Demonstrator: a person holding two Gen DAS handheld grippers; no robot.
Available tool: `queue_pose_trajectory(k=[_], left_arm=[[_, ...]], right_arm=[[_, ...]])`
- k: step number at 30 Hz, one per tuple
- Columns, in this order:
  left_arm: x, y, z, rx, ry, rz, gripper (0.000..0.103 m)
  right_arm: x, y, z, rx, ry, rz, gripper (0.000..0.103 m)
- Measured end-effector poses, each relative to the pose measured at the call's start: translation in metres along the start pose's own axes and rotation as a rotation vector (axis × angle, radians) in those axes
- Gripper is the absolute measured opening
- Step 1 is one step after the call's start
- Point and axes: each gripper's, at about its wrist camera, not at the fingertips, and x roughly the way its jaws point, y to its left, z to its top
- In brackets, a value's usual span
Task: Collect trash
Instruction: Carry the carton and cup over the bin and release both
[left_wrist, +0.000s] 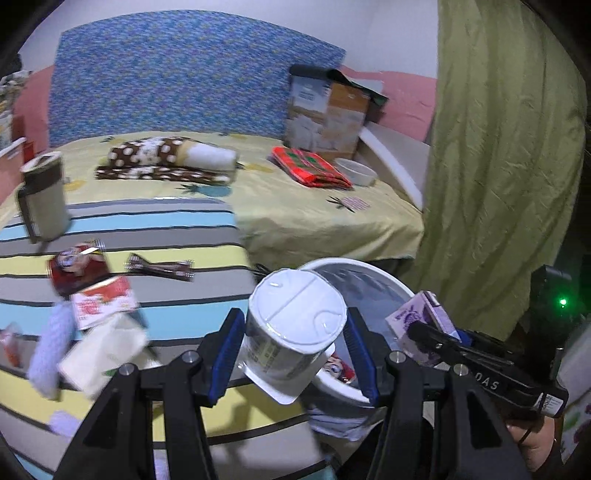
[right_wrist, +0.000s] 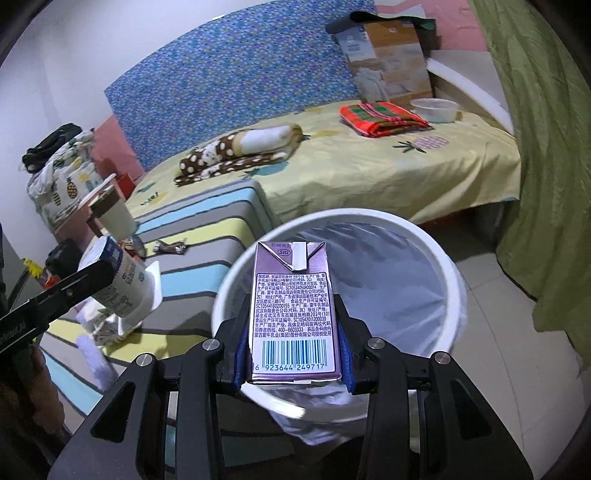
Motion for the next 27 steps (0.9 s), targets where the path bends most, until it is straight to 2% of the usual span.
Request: queue_pose_trajectory(k=[11, 19, 23, 27], left_arm=[[0.044, -0.031, -0.006, 0.052, 0.076, -0.088, 0.058], [0.065, -0.037, -0.010, 0.056, 0.123, -0.125, 0.058], [0.067, -0.038, -0.011, 0.057, 0.120, -0.138, 0.063], [0.065, -0.038, -0.011, 0.055, 0.114, -0.145, 0.064]], right_arm=[[0.015, -0.020, -0.005, 0.014, 0.084, -0.021, 0.041], [0.013, -0.028, -0.005, 0.041, 0.079, -0.041, 0.041], [0.008, -0.031, -0.004, 0.058, 0.054, -0.028, 0.047], [0.004, -0.031, -0.002, 0.067, 0.031, -0.021, 0.048]])
